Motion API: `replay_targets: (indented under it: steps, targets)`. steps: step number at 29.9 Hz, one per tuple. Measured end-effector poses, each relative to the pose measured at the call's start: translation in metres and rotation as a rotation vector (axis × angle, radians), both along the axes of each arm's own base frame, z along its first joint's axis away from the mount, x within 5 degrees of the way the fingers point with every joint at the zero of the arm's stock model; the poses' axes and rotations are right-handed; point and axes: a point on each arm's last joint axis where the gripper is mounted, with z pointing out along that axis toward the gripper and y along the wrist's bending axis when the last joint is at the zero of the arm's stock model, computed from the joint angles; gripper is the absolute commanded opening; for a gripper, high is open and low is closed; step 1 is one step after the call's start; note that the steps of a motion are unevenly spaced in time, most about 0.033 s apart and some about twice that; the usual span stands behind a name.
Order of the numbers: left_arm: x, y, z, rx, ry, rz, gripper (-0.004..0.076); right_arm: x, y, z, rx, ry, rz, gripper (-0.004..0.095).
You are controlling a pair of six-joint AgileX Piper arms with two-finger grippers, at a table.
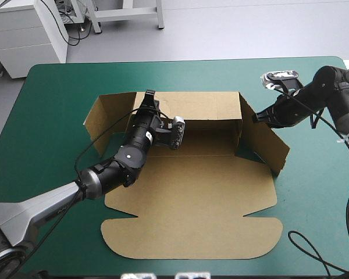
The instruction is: Fold the box
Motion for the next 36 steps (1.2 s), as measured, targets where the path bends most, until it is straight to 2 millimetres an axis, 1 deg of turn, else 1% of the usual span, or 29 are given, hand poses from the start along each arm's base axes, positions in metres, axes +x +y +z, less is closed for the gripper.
replay_targets:
  steps: [13, 20, 27, 31, 36]
  targets:
    - [0.001, -0.001, 0.003, -0.001, -0.007, -0.001, 0.0018, 0.0, 0.0, 0.0, -0.004, -0.004, 0.01, -0.0005]
    - [0.012, -0.001, 0.016, -0.051, -0.015, -0.011, 0.0018, -0.001, 0.0, -0.001, -0.002, 0.003, 0.012, -0.0004]
    - [0.012, 0.0, 0.015, -0.068, 0.002, -0.01, 0.0018, 0.0, 0.003, 0.0, 0.036, 0.001, 0.011, -0.0004]
    - [0.012, 0.0, 0.015, -0.07, 0.004, -0.011, 0.0018, 0.003, 0.004, 0.0, 0.051, -0.035, -0.006, -0.0004]
    - [0.012, 0.0, 0.015, -0.072, 0.006, -0.011, 0.0018, 0.007, 0.004, -0.012, 0.066, -0.057, -0.025, -0.0004]
